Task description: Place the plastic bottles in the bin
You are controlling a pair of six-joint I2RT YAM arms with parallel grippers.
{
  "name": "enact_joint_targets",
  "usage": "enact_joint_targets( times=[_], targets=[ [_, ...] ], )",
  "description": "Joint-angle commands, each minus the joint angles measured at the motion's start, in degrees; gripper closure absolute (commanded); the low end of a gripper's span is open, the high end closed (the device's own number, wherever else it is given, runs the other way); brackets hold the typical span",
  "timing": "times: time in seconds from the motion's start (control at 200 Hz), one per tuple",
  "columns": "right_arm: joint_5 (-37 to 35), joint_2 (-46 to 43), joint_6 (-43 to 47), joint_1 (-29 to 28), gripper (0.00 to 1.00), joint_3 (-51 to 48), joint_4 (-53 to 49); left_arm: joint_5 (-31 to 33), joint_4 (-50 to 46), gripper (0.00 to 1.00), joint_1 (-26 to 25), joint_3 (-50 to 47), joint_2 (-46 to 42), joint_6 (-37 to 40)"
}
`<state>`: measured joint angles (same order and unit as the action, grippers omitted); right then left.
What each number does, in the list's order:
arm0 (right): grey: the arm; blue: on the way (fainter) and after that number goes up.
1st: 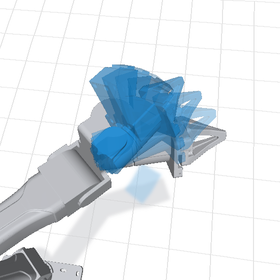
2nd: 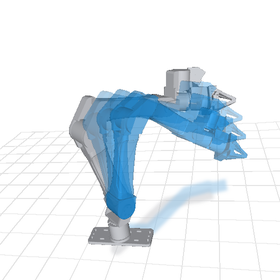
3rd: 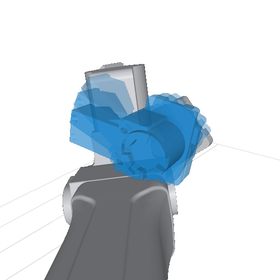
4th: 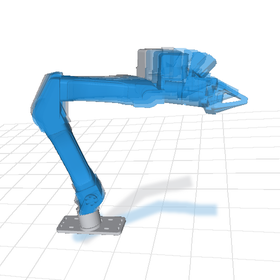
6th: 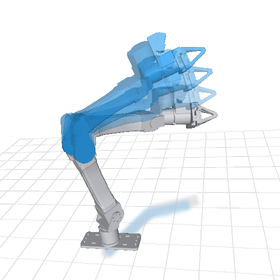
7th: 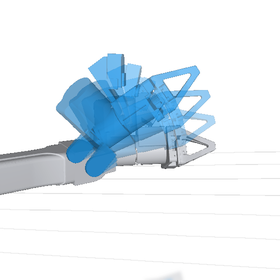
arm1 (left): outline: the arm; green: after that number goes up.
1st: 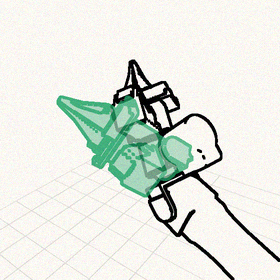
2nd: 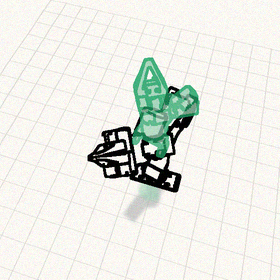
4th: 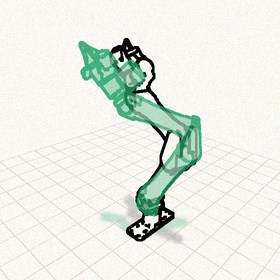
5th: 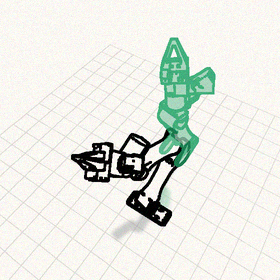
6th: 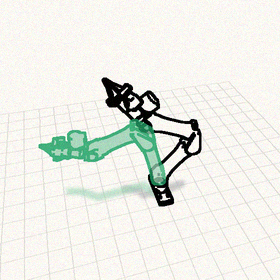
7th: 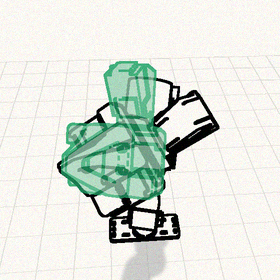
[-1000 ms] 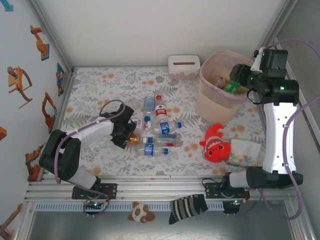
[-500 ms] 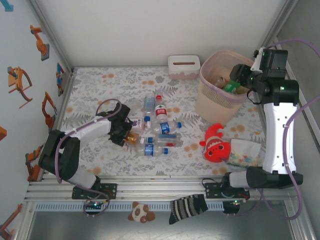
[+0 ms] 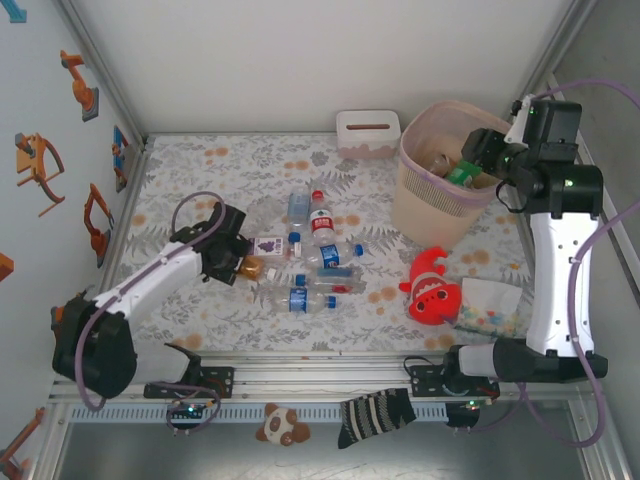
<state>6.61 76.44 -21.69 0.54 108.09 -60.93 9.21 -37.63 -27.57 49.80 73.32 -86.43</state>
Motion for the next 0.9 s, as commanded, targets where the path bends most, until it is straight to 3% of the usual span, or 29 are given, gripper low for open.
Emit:
enact_joint_targets(
  times=[0.0,0.17,0.451,0.631,0.891],
  targets=[
    [1.1,-1.8,-0.9,-0.4,0.44,-0.6,2.5,4.5,-2.0,0.44,0.6,0.8,-5.4,6.7],
    [6.2,-4.4,-0.1,-0.4,0.44,-4.2,7.8,4.9,7.1,0.44,0.7,-1.4,-14.8,19.8],
    [27.6,-12.1,0.5,-0.7,0.44,-17.1,30.1,-1.3,25.8,0.44,0.9,-6.8,-31.5,43.4],
    [36.7,-14.2,0.3,-2.5,0.42,-21.3,39.5,-10.9,33.3,0.47,1.0,-7.1,-36.5,55.6],
    [44.3,-15.4,4.1,-12.6,0.38,-25.4,48.7,-33.9,39.6,0.47,0.9,-2.6,-33.8,65.9]
  ],
)
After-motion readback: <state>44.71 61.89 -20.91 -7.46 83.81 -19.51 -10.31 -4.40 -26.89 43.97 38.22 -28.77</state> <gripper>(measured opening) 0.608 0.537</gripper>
